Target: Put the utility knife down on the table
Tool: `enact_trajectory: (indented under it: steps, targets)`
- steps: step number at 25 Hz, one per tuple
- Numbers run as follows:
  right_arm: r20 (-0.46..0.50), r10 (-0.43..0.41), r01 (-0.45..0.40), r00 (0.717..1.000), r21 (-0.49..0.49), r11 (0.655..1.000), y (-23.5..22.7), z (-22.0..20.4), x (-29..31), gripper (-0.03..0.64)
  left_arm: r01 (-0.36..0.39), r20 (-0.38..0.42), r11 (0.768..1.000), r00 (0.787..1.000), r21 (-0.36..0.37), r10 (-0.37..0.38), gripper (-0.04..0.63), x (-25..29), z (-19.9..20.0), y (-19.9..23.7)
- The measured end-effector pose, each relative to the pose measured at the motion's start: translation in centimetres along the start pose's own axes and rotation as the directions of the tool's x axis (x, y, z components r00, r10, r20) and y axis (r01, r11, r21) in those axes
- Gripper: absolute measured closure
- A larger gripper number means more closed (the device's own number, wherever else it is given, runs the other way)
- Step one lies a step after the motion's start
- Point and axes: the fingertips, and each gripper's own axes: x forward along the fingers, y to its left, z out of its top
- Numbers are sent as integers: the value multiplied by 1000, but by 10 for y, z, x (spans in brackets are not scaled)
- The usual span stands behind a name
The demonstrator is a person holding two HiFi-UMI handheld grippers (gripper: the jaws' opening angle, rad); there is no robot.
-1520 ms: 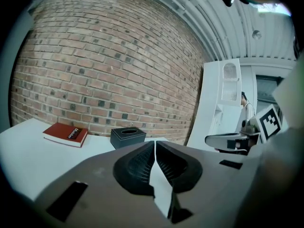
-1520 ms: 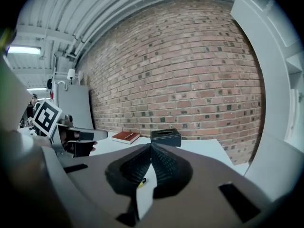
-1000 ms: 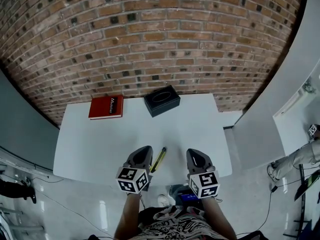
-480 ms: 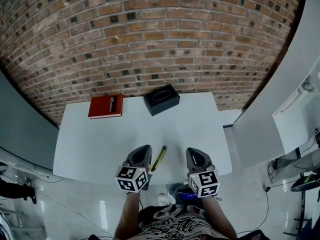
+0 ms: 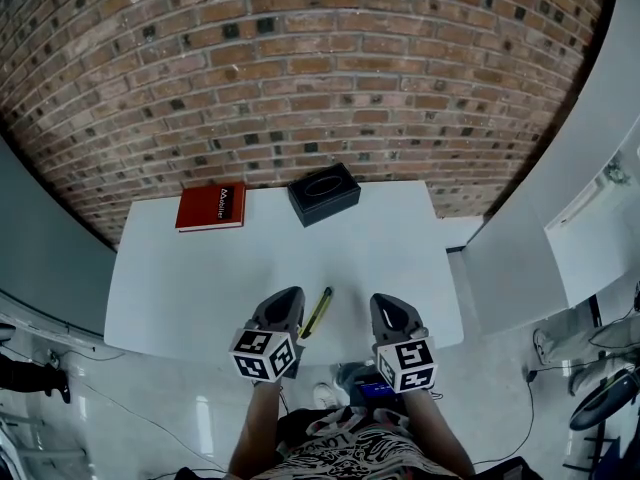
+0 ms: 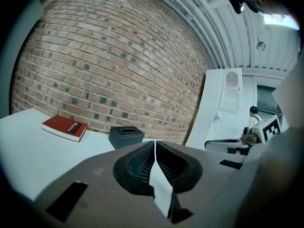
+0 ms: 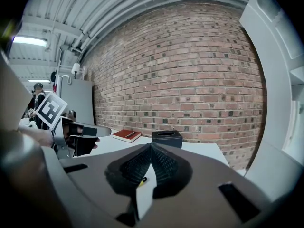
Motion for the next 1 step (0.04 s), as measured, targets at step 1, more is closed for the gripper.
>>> enact_trajectory:
  steps: [1]
  targets:
    - [-2, 1, -1, 1000, -2, 1000, 0, -1, 1, 614, 2, 3, 1000, 1000, -8, -2, 574, 0, 0, 0]
